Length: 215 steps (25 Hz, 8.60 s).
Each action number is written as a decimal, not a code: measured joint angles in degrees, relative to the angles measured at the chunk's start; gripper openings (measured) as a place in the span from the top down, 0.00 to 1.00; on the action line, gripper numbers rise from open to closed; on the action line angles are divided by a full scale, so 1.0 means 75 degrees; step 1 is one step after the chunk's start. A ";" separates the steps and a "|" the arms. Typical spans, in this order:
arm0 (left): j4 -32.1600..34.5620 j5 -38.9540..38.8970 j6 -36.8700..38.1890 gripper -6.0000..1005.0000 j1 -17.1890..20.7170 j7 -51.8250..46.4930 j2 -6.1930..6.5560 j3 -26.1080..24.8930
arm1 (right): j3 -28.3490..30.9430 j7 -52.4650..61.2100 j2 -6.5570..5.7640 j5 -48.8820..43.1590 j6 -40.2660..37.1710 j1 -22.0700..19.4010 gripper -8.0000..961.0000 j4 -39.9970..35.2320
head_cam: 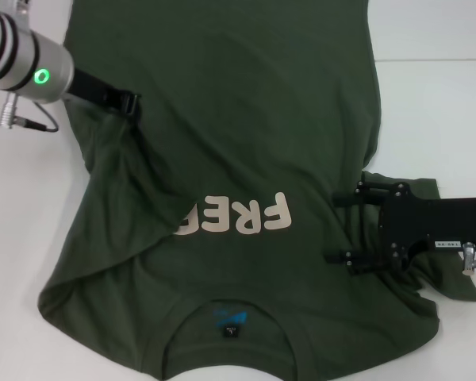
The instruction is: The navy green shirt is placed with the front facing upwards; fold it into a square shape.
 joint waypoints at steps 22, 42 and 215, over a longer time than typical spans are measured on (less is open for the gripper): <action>0.1409 -0.0504 0.0095 0.50 0.1559 0.1148 -0.0263 -0.0003 | 0.0054 0.0054 -0.0017 0.0171 -0.0064 -0.0081 0.05 -0.0053; -0.3358 -0.5578 0.4287 0.16 0.3499 0.9286 0.0881 -0.3016 | 0.0508 0.0175 0.0001 0.0217 -0.0341 -0.0094 0.05 -0.0154; -0.2992 -0.5572 0.4192 0.19 0.3484 1.1329 0.0646 -0.1667 | -0.6233 1.0523 0.0115 -0.3276 -0.0614 0.2982 0.83 -0.4140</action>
